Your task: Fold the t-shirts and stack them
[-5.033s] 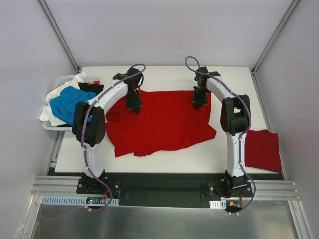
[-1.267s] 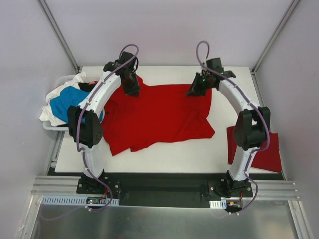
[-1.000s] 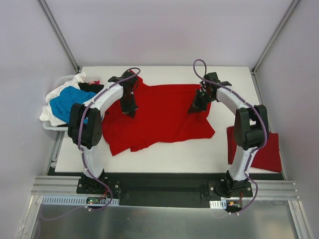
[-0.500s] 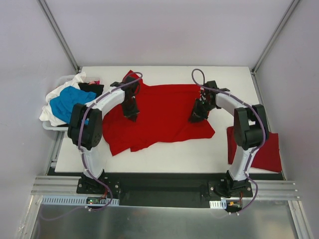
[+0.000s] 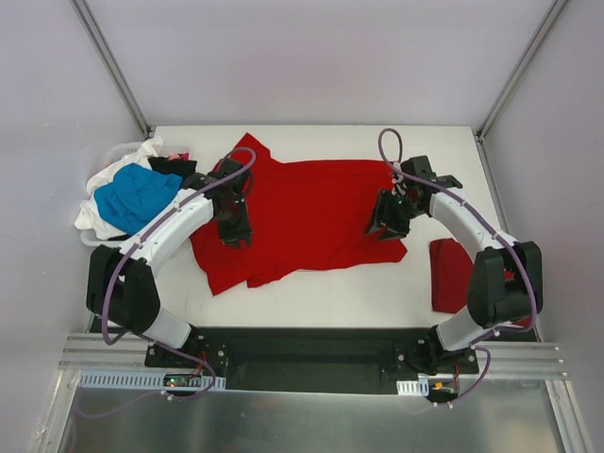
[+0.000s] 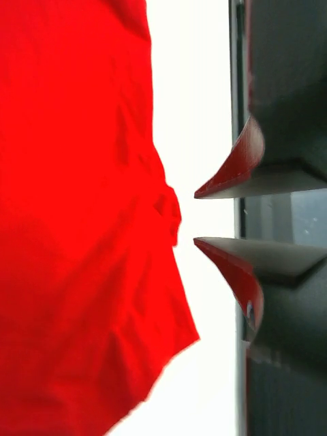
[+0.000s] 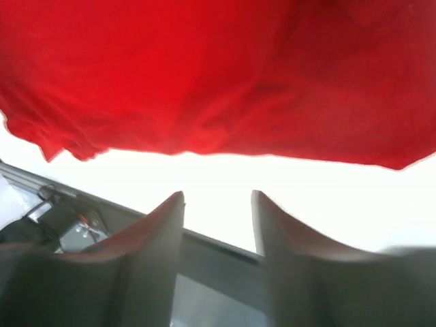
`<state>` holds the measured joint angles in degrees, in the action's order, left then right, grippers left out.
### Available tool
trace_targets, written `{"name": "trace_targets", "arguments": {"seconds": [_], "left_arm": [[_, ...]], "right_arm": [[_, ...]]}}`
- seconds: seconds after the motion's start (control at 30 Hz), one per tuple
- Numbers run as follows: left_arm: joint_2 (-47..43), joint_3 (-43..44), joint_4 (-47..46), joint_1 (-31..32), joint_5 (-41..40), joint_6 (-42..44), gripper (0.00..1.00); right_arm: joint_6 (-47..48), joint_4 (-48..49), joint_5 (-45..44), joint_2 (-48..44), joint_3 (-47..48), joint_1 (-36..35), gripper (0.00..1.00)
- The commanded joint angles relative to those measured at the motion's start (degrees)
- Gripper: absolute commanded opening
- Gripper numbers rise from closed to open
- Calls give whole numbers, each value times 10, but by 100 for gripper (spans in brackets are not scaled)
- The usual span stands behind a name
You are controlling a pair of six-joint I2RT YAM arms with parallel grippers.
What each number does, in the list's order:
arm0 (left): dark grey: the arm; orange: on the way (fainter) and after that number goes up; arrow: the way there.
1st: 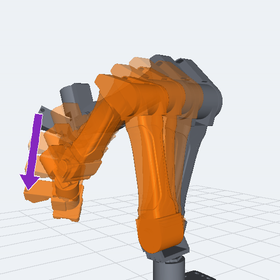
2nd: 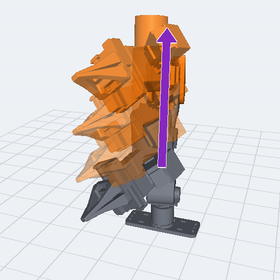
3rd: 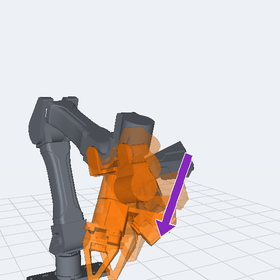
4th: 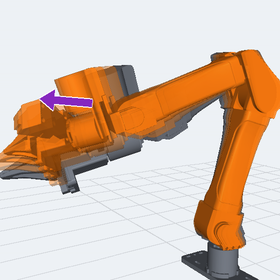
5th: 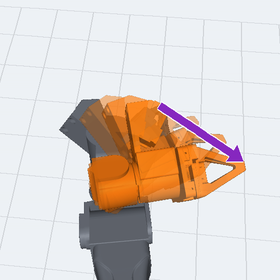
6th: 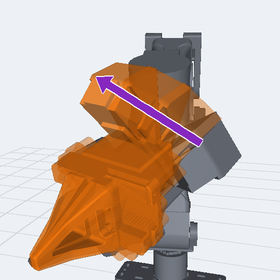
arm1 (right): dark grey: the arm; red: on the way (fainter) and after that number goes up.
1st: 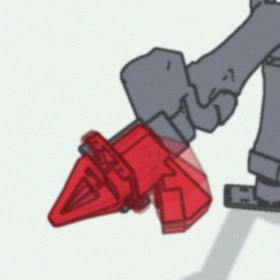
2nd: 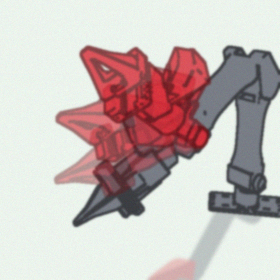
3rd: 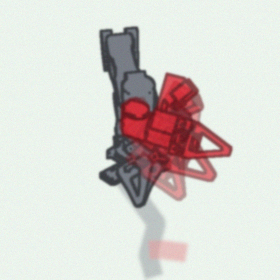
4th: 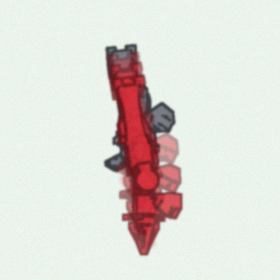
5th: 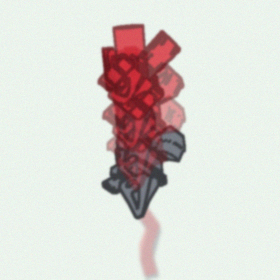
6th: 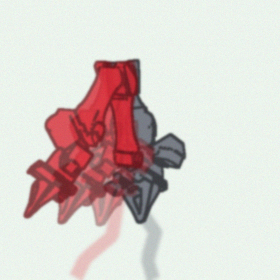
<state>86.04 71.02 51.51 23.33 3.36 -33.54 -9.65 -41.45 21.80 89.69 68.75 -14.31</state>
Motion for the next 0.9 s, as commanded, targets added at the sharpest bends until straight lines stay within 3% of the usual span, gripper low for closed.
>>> {"name": "trace_targets", "arguments": {"seconds": [0.0,0.03,0.07,0.47,0.7,0.87], "left_arm": [[31,-28,26,7,-19,-9,20],[41,-19,25,7,-20,-9,15],[51,7,24,7,-22,-12,0],[269,241,-10,7,-75,5,0],[360,304,0,3,-124,14,0],[363,255,-13,1,-136,17,0]], "right_arm": [[3,-6,-13,17,-17,-4,9],[1,-6,-14,41,10,-4,1],[-3,-6,-12,52,25,-3,1],[-35,8,-2,267,280,-70,1],[-34,2,48,335,282,-110,1],[-35,8,61,344,263,-132,1]]}}
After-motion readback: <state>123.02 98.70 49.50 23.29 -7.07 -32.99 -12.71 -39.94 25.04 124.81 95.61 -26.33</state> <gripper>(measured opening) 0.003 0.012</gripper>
